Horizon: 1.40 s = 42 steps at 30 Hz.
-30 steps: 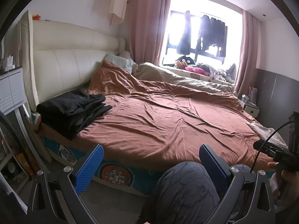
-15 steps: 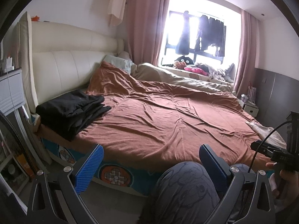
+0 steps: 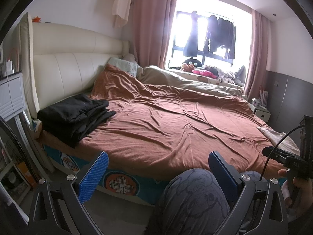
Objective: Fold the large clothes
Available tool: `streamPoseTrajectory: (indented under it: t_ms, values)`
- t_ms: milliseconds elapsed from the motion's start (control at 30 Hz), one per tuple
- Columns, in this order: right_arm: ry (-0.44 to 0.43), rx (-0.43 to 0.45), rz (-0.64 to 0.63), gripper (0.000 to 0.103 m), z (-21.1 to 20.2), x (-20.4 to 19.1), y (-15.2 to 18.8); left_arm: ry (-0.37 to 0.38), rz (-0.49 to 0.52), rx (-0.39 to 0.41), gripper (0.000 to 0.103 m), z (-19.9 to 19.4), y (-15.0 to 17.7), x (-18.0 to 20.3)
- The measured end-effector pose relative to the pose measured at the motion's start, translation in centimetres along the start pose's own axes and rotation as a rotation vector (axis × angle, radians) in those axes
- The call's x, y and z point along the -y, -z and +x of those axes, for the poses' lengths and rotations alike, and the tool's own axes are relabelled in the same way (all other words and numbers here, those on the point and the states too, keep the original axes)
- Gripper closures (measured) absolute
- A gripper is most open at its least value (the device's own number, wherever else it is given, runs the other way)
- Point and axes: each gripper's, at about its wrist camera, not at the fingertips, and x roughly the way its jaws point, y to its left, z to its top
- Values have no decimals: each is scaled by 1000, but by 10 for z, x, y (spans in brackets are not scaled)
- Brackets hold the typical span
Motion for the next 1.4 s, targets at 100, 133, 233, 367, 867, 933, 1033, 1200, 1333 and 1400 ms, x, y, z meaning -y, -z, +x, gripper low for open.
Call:
streamPoseTrajectory:
  t_ms: [100,133,233,367,867,933,1033,1200,1333,1400]
  values:
    - [2,0,0,0,-1,-1,-1,1,-1,0,0,0,1,-1]
    - [2,1,-1,0,-2,0,-1,4,-2,-1,0,0,1,-1]
    - [3,4,-2,0,-3,0,-2,3,-1,0,0,0,1,0]
    - [2,3,-2,0,-2,1,-2,5,-1,2,0,0,2,-1]
    - [1,0,-7,0,-2,3,-3,10,-4,1,0,0,3,-4]
    - [0,-1,-6,0,-2,3,-3,15,-3,-2,0,0,3,-5]
    - [1,0,-7,0,-2,3,-3,25,-2,-7,0,0,3,-4]
    - [1,0,-8,0,-2,3,-3,2,-1,0,0,-2,4,-3]
    - [2,-4,-5,0,-1,5,-2,1,1,4,0,-3,3,-4]
    - [3,-5,-5,0,-1,6,-2,-5,6,6,0,-3,4,-4]
